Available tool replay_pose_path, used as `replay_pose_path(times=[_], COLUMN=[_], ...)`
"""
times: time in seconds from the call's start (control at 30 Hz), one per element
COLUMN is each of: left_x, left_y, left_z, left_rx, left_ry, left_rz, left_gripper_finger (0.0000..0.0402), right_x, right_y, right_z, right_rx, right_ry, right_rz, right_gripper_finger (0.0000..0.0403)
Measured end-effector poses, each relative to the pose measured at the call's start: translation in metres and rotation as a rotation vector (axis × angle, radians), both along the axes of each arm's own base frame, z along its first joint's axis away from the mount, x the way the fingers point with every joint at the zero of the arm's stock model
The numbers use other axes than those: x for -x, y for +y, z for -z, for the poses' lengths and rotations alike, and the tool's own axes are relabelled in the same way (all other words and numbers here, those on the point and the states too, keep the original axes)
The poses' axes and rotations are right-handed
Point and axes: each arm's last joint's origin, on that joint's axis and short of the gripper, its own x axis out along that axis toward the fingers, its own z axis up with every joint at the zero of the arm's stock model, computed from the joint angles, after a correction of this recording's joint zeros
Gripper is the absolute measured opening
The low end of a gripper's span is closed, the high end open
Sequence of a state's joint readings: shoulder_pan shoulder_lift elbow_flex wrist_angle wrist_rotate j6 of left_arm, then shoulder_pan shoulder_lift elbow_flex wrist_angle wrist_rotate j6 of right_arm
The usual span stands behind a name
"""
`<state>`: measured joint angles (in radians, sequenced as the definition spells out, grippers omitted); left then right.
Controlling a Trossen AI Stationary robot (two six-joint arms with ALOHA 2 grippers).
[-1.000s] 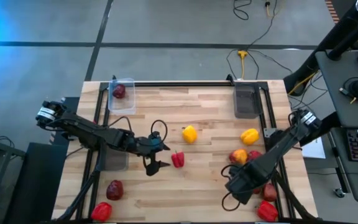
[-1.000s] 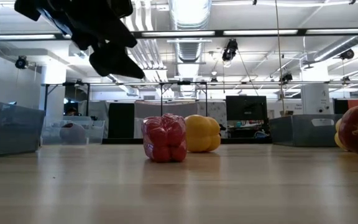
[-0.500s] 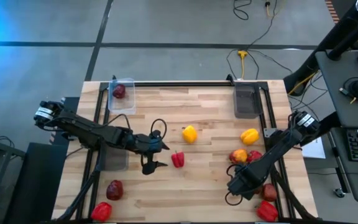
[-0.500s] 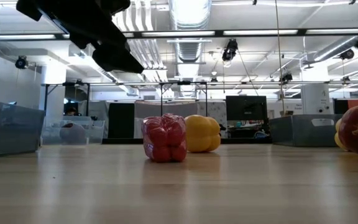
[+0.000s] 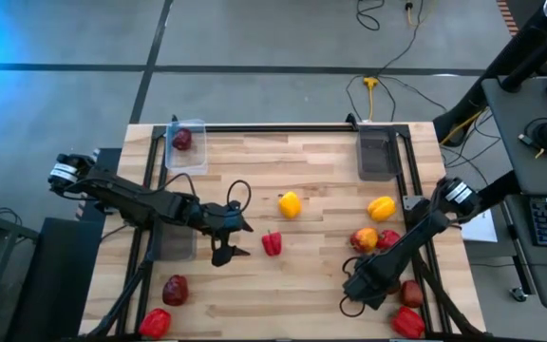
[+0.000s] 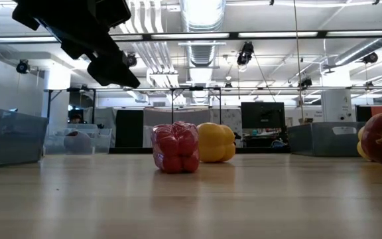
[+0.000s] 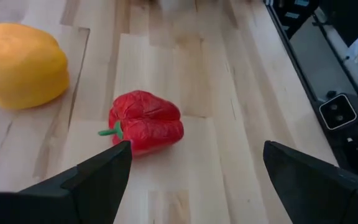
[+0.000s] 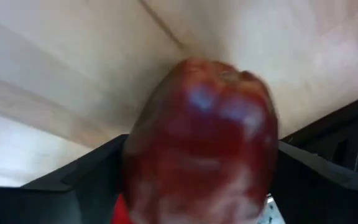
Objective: Sort produce into baskets
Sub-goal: Put the red apple into the transparent bin
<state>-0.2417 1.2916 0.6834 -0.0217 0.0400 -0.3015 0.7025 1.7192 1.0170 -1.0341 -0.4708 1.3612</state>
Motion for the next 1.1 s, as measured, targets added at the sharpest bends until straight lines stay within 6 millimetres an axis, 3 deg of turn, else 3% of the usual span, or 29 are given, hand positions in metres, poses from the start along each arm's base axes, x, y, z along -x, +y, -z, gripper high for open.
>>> replay_pose_path(times=[0.2, 0.33, 0.47, 0.57, 0.67, 0.8, 0.93, 1.1], left_x=[0.002, 0.003, 0.003, -0.001, -0.003, 0.003, 0.013, 0.024], left_y=[0.001, 0.003, 0.004, 0.005, 0.007, 0.015, 0.031, 0.044], left_z=[0.000, -0.001, -0.002, -0.002, -0.002, 0.000, -0.002, -0.012], left_rx=[-0.020, -0.019, -0.011, -0.006, -0.007, 0.029, 0.128, 0.156], left_ry=[-0.004, -0.013, -0.017, -0.025, -0.020, 0.068, 0.156, 0.162], left_rz=[0.016, 0.011, 0.018, 0.016, 0.005, -0.004, -0.050, -0.118], left_gripper_finger=[0.0345, 0.0345, 0.0345, 0.0345, 0.0345, 0.0345, 0.0345, 0.0345], right_x=[-0.012, -0.038, -0.071, -0.092, -0.110, -0.127, -0.145, -0.162], right_y=[0.001, -0.006, -0.029, -0.059, -0.098, -0.162, -0.225, -0.286], right_z=[-0.015, -0.049, -0.091, -0.112, -0.118, -0.113, -0.104, -0.085], right_rx=[-0.024, -0.004, 0.125, 0.229, 0.267, 0.320, 0.379, 0.471], right_ry=[-0.033, -0.153, -0.382, -0.488, -0.539, -0.590, -0.753, -0.886], right_rz=[0.034, 0.074, 0.064, 0.006, -0.071, -0.203, -0.366, -0.459], right_gripper_finger=[0.0257, 0.0257, 0.0259, 0.0264, 0.0263, 0.0262, 0.0266, 0.0265])
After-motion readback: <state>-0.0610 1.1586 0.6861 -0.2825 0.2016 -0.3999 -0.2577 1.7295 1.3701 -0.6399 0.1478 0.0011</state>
